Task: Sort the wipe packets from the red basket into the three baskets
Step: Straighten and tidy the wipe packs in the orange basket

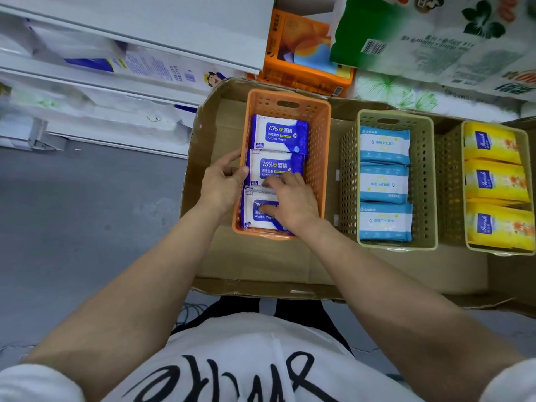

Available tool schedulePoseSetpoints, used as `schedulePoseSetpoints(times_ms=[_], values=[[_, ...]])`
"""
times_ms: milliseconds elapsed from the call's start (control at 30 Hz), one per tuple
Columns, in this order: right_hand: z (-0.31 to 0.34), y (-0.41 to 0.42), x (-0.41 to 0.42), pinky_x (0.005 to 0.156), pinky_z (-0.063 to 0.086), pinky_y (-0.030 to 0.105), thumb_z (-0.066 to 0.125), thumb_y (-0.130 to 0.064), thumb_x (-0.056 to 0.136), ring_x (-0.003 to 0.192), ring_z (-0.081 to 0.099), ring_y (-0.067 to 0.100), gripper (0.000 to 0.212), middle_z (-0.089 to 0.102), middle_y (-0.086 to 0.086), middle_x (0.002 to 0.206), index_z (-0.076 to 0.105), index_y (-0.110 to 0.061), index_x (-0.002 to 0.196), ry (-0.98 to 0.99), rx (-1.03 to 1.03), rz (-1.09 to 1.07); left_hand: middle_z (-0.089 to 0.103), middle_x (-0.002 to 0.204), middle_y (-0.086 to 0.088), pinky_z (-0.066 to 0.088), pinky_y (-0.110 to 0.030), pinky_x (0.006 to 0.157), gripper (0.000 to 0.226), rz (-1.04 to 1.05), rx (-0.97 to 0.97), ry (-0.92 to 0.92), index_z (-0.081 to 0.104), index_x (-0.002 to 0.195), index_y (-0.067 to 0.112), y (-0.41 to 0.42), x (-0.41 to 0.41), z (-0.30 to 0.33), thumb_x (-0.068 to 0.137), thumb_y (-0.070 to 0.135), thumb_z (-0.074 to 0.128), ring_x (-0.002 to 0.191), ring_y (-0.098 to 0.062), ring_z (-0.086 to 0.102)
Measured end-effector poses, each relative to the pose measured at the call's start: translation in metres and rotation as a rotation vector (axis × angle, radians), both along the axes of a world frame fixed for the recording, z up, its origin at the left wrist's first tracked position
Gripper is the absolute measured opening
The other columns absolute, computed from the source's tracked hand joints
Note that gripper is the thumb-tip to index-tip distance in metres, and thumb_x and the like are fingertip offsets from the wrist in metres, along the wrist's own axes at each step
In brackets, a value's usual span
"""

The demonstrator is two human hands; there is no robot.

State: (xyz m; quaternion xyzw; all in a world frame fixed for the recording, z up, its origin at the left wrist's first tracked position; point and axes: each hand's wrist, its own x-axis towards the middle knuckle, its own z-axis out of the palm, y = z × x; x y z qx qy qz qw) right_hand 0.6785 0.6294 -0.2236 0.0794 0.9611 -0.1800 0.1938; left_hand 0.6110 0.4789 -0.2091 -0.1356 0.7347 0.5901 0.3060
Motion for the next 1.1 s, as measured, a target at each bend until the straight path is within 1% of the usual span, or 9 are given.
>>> schedulePoseSetpoints(times_ms=[200,300,400,467,533,567,633,733,1100], values=[[-0.003,0.000,-0.003,0.097,0.048,0.038,0.074,-0.043,0.083,0.124,0.045,0.021,0.051,0.053,0.002,0.130,0.054,-0.023,0.126,-0.041,-0.035,-0.046,0.067,0.111,0.003,0.060,-0.030,0.070,0.042,0.006,-0.010,-0.001,0.052,0.135,0.033,0.001,0.000,-0.001,0.095,0.030,0.062,0.099,-0.012,0.070],[-0.004,-0.001,-0.001,0.097,0.049,0.038,0.073,-0.044,0.083,0.122,0.046,0.022,0.050,0.054,0.003,0.128,0.055,-0.023,0.125,-0.050,-0.030,-0.076,0.068,0.108,0.003,0.061,-0.033,0.072,0.042,0.017,-0.007,-0.004,0.052,0.137,0.031,0.000,0.000,-0.001,0.096,0.027,0.062,0.097,-0.012,0.070],[-0.002,-0.002,-0.004,0.098,0.048,0.042,0.071,-0.045,0.084,0.124,0.044,0.025,0.056,0.050,0.005,0.131,0.051,-0.023,0.132,0.084,0.035,-0.098,0.069,0.106,0.002,0.061,-0.034,0.074,0.041,0.019,0.000,-0.005,0.053,0.136,0.032,0.000,0.000,-0.001,0.096,0.026,0.061,0.096,-0.012,0.071],[-0.001,-0.002,-0.010,0.108,0.040,0.047,0.066,-0.049,0.087,0.139,0.030,0.028,0.066,0.037,0.007,0.147,0.040,-0.028,0.144,0.097,0.057,-0.119,0.070,0.105,0.003,0.061,-0.035,0.075,0.040,0.017,-0.006,-0.007,0.053,0.135,0.033,0.001,0.000,-0.001,0.096,0.027,0.062,0.095,-0.012,0.072],[-0.002,0.000,-0.016,0.117,0.027,0.049,0.054,-0.052,0.094,0.150,0.007,0.029,0.069,0.013,0.005,0.162,0.023,-0.035,0.153,-0.035,0.047,-0.128,0.070,0.105,0.003,0.061,-0.036,0.076,0.040,0.011,-0.008,-0.008,0.053,0.135,0.033,0.001,0.000,-0.001,0.096,0.027,0.062,0.096,-0.013,0.072],[-0.003,0.001,-0.018,0.118,0.026,0.050,0.049,-0.052,0.097,0.151,0.002,0.029,0.068,0.006,0.003,0.164,0.017,-0.037,0.155,-0.102,0.039,-0.130,0.070,0.105,0.003,0.061,-0.036,0.076,0.040,0.008,-0.009,-0.008,0.053,0.135,0.033,0.001,-0.001,-0.001,0.096,0.028,0.062,0.096,-0.013,0.072],[-0.006,0.001,-0.017,0.118,0.029,0.050,0.044,-0.051,0.100,0.151,0.003,0.029,0.065,0.003,0.003,0.165,0.013,-0.038,0.155,-0.149,0.029,-0.133,0.070,0.106,0.003,0.061,-0.036,0.077,0.041,0.007,-0.008,-0.009,0.052,0.135,0.033,0.000,-0.001,0.000,0.096,0.028,0.062,0.096,-0.013,0.072],[-0.007,-0.001,-0.013,0.115,0.033,0.049,0.041,-0.050,0.101,0.149,0.008,0.030,0.062,0.006,0.004,0.164,0.014,-0.038,0.155,-0.134,0.040,-0.137,0.069,0.107,0.003,0.061,-0.035,0.076,0.041,0.008,-0.008,-0.015,0.052,0.136,0.033,0.001,-0.001,0.001,0.096,0.028,0.062,0.097,-0.013,0.071],[-0.002,0.013,-0.025,0.113,0.035,0.048,0.049,-0.045,0.100,0.149,0.014,0.027,0.064,0.011,0.005,0.163,0.017,-0.037,0.155,-0.166,0.049,-0.048,0.068,0.110,0.001,0.061,-0.039,0.078,0.044,0.027,-0.051,-0.025,0.050,0.138,0.032,0.006,0.001,0.009,0.095,0.029,0.061,0.099,-0.014,0.070]])
